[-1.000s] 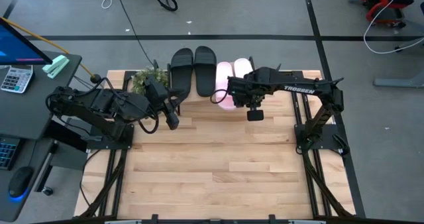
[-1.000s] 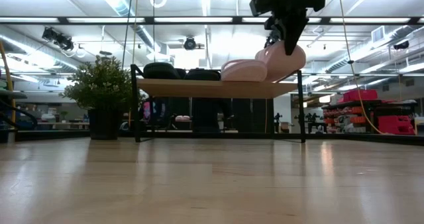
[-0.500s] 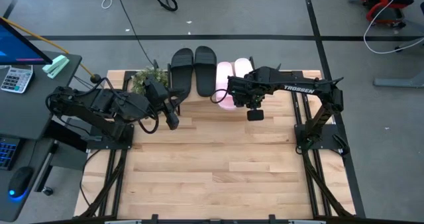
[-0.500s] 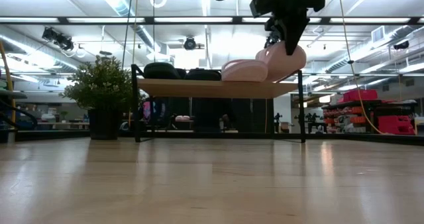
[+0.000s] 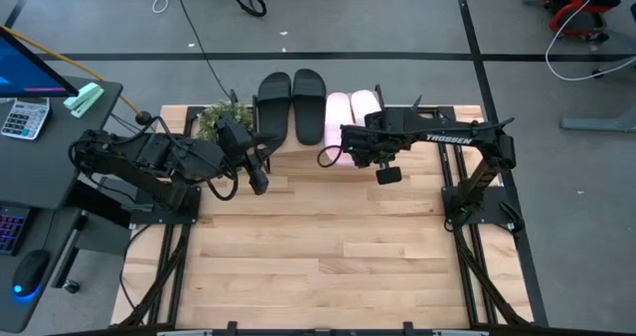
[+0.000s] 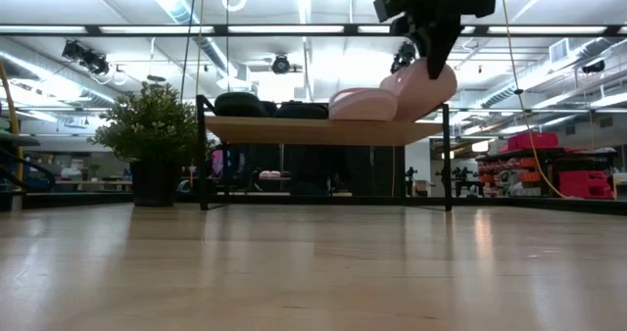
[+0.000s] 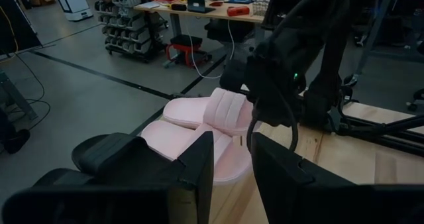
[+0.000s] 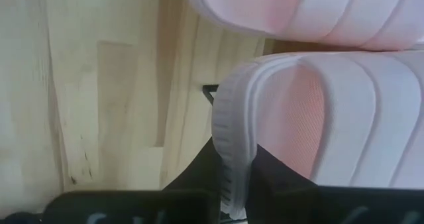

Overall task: Pick and place slides into the shelf
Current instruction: Put the pink slide on the shelf

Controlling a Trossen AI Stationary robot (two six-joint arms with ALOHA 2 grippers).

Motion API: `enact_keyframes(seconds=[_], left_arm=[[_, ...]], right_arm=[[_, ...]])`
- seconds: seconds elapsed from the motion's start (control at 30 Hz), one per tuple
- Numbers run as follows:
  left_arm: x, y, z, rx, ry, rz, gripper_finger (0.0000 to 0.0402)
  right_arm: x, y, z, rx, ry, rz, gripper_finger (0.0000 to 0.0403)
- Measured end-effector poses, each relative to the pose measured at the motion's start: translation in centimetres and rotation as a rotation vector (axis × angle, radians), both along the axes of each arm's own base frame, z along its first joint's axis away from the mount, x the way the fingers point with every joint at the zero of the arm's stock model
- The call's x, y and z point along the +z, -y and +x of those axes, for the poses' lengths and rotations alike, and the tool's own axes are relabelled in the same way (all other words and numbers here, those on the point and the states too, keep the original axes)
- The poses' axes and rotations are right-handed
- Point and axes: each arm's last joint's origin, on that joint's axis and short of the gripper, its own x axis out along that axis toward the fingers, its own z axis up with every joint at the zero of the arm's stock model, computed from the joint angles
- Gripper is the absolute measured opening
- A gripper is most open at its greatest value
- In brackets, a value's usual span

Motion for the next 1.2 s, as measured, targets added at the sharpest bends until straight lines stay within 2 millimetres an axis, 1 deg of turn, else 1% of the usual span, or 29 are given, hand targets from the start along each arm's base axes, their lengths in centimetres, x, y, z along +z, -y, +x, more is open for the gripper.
enact_keyframes(seconds=[0.2,0.3,0.5,0.7,0.87,1.2], left_arm=[[0.0,0.0,0.0,0.000,-0.001,0.000,0.0107],[0.0,0.0,0.0,0.000,-0.001,0.000,0.0107],[0.0,0.0,0.0,0.000,-0.001,0.000,0.0107],[0.0,0.0,0.0,0.005,0.009,-0.016,0.0107],[0.0,0.0,0.0,0.005,0.010,-0.016,0.0107],[0.0,0.0,0.0,0.005,0.010,-0.016,0.0107]], right_arm=[[1.2,0.0,-0.3,0.006,0.043,-0.005,0.0033],[2.0,0.0,-0.2,0.012,0.078,0.032,0.0033],[1.8,0.5,-0.3,-0.024,0.096,0.111,0.0038],[1.8,0.9,-0.4,-0.051,0.102,0.130,0.0046],[1.8,1.4,-0.5,-0.069,0.113,0.177,0.0073],[1.8,2.2,-0.4,-0.096,0.148,0.195,0.0155]])
